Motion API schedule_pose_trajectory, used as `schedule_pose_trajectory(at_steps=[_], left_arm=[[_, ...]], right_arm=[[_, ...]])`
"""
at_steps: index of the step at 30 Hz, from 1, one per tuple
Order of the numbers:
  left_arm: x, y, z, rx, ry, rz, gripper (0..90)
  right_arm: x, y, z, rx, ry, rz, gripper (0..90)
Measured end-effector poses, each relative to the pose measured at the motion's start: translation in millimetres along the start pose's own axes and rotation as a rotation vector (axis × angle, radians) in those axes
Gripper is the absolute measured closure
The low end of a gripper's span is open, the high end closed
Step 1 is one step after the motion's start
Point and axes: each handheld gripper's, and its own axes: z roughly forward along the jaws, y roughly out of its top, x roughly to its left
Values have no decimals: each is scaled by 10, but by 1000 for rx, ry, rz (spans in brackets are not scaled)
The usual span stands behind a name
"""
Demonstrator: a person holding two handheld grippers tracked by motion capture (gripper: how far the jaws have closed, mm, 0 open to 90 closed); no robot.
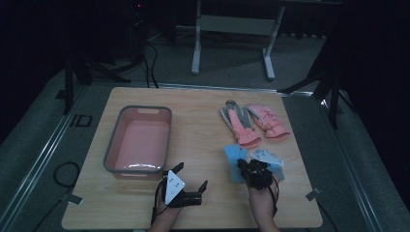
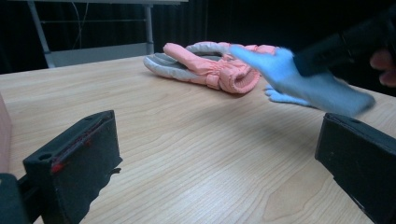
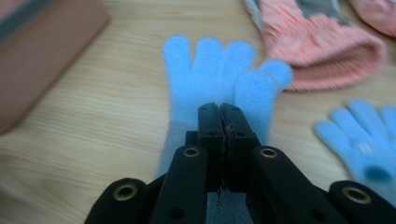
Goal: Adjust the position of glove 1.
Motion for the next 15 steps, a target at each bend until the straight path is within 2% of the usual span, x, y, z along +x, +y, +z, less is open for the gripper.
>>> schedule_pose_trajectory(at_steps=[2,3,6,11,14,15], left_arm=[[-1,0,0,0,-1,1,1],[-1,0,0,0,-1,3,1],[-2,1,1,1,-1,7,1],[0,1,2,2,-3,7,1],[0,2,3,4,-4,5,1],[0,2,3,5,-4,5,1]], right_arm=[[-13,-43,12,5,-7,9,876],[-41,-130,56,15,-20,34,876],[-42,-217,140,38,-23,41,875],[-33,-284,258,66,-31,34,868],[-57,-327,331,81,-38,31,842],[-70,-377,384,81,-44,17,820]])
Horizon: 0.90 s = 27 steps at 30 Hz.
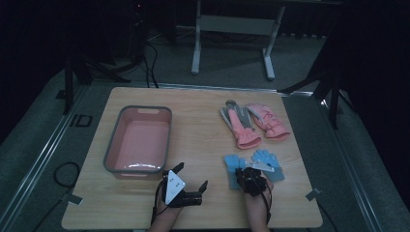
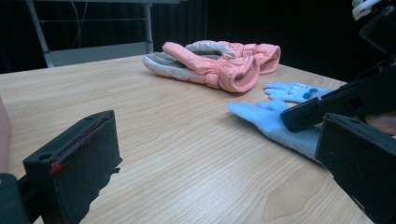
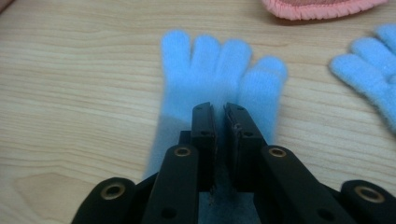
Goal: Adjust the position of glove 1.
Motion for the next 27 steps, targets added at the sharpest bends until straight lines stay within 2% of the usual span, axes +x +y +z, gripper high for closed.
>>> schedule_pose_trajectory(at_steps=[3,5,8,10,12,13,14,16,17,18,19,21,23,27], left_arm=[[0,0,0,0,0,0,1],[0,-1,0,-1,-1,1,1],[0,0,0,0,-1,0,1],[1,0,0,-1,-2,0,1],[0,0,0,-1,-3,0,1],[1,0,0,-1,-3,1,1],[0,0,1,-1,-4,1,1],[1,0,1,0,-4,0,1],[2,0,0,0,-3,-1,1],[3,0,0,0,-2,-3,1],[4,0,0,0,-2,-5,1],[7,0,-1,-1,0,-6,1],[7,-1,-2,-3,0,-9,1],[9,0,0,-1,-2,-12,1]], right_arm=[[14,-10,11,-8,-13,-33,826],[10,-7,14,-12,-8,-36,815],[-11,31,-26,-26,13,-39,718],[-26,103,-63,-31,51,-79,663],[-61,183,-118,-57,49,-131,633],[-96,222,-147,-80,70,-154,631],[-135,261,-174,-91,57,-185,631],[-253,330,-227,-116,91,-243,627],[-324,358,-251,-117,87,-266,629],[-409,381,-273,-119,106,-284,629],[-500,396,-296,-120,140,-291,628],[-681,411,-345,-121,126,-316,625],[-879,414,-396,-134,155,-324,621],[-1236,419,-480,-129,174,-356,627]])
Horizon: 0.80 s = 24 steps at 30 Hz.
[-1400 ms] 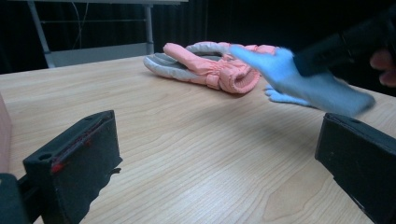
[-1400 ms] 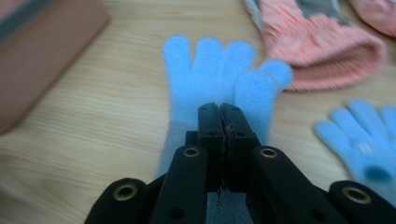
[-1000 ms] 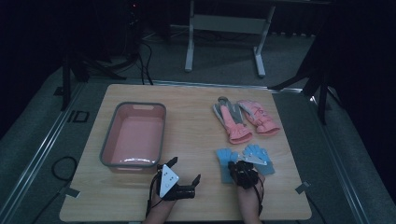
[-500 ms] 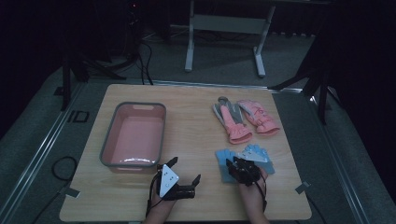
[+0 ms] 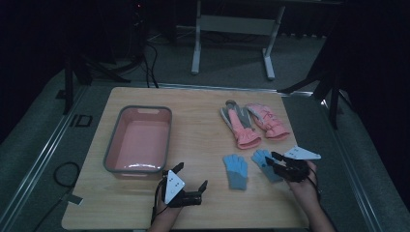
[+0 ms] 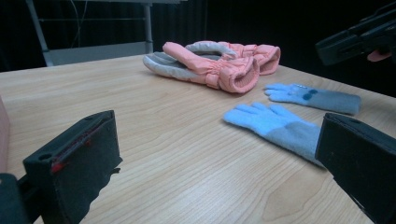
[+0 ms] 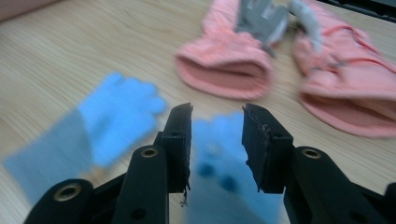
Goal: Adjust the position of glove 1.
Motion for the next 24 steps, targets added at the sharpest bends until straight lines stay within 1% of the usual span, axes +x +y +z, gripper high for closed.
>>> schedule_pose_trajectory(at_steps=[2,4,7,9,11,12,15,17,19,20,21,22,23,24], left_arm=[[4,0,0,0,1,-1,1],[5,0,0,0,3,-3,1],[2,0,-1,-1,3,-3,1],[-1,-1,-1,-2,5,-1,1],[-2,-1,-1,-2,4,0,1],[-2,-1,-1,-2,4,0,1],[0,-1,-2,-2,3,-2,1],[-1,-2,-3,-4,3,-2,1],[-2,-1,-2,-3,3,-2,1],[-1,-1,-2,-2,3,0,1],[-1,-1,-1,-1,2,0,1],[-2,-1,-1,0,2,0,1],[-1,0,0,-1,3,0,1],[-2,0,-1,0,4,1,1]], right_arm=[[-128,-50,-51,-5,20,7,630],[-227,-95,-66,1,28,10,629],[-306,-157,-43,4,45,16,629],[-316,-193,2,6,56,20,628],[-303,-219,61,12,54,19,629],[-301,-228,93,14,66,25,629],[-285,-248,197,35,60,15,634],[-285,-264,257,51,56,20,647],[-279,-291,304,64,70,21,647],[-271,-309,332,76,67,16,659],[-263,-333,367,100,66,16,666],[-251,-366,403,103,67,14,676],[-242,-381,408,91,65,22,722],[-237,-376,409,94,67,36,766]])
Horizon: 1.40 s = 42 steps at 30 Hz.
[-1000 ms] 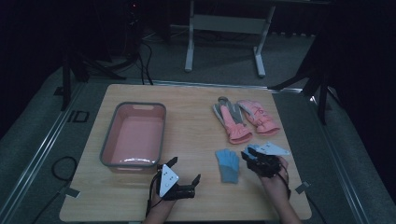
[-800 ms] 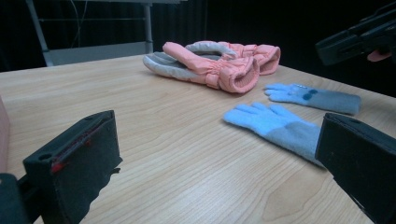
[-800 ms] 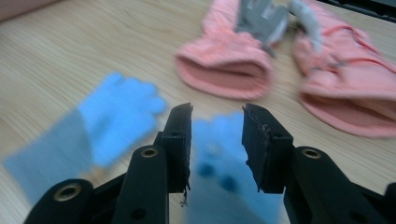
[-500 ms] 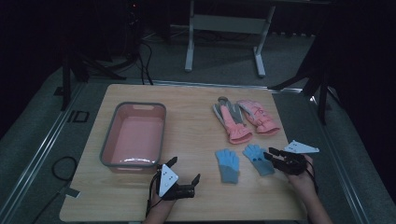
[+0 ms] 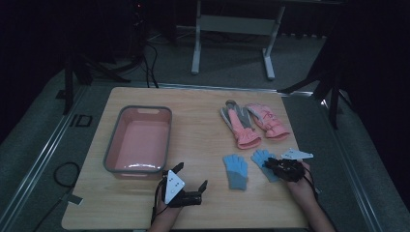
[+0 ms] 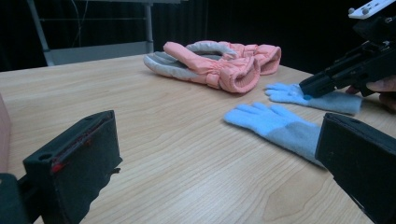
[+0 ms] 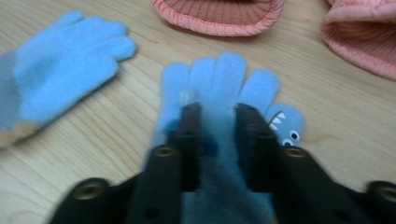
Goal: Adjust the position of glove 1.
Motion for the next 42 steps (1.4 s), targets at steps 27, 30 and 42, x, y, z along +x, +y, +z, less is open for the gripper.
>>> schedule_pose_trajectory(at_steps=[27,30,42], left_arm=[[-4,-1,-2,-4,0,3,1],[-4,-1,-1,-2,-1,6,1],[-2,-1,-1,-3,-9,1,1]], right_arm=[[593,-41,-513,-35,-401,467,873],[629,-50,-449,-31,-419,463,871],[558,-123,-299,6,-327,480,676]])
